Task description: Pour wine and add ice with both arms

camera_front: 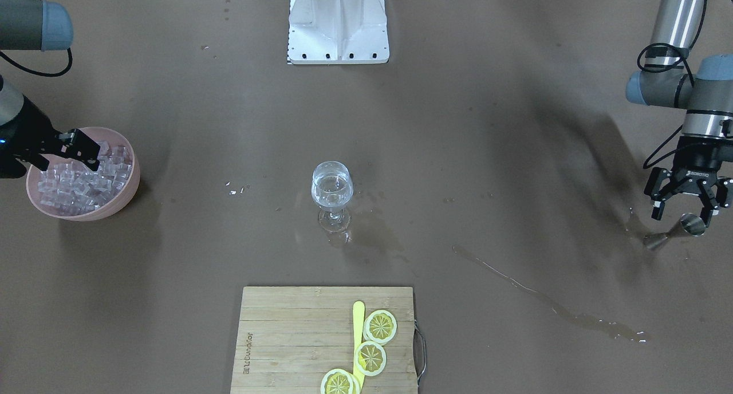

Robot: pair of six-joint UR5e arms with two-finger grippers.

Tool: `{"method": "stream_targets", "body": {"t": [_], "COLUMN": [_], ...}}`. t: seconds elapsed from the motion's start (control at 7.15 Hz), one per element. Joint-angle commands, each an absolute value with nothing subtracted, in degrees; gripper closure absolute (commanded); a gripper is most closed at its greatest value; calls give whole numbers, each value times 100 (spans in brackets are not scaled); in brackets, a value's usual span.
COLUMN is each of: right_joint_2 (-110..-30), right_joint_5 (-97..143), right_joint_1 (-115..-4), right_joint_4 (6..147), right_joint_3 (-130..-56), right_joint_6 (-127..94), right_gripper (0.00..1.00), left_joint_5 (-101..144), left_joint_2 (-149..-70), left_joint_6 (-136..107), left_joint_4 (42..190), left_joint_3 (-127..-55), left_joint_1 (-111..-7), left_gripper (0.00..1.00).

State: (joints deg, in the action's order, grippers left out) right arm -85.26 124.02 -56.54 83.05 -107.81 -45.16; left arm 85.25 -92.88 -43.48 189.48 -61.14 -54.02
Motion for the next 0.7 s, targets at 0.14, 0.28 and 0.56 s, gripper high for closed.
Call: {"method": "stream_targets", "body": {"t": [0.14, 0.28, 0.56], "right_joint_2": [-8490, -8508, -8552], "right_joint_5": [12146, 12146, 12155], "right_joint_1": [-5449, -5449, -5432], "right_joint_4": [8314, 8306, 8271], "right_joint_3": [-10705, -10696, -10670], "right_joint_6": [-4535, -4535, -4544], "right_gripper": [0, 0, 0], "left_joint_5": [8218, 8218, 8218], "left_joint_2": [-9570, -9606, -9650], "left_joint_6": [-4333, -4324, -4307], "left_joint_4": [19142, 19186, 19195], "left_joint_3": [-5662, -5591, -5529], "left_joint_1": [-5256, -5230, -5194], "left_gripper": [3, 7, 20]}}
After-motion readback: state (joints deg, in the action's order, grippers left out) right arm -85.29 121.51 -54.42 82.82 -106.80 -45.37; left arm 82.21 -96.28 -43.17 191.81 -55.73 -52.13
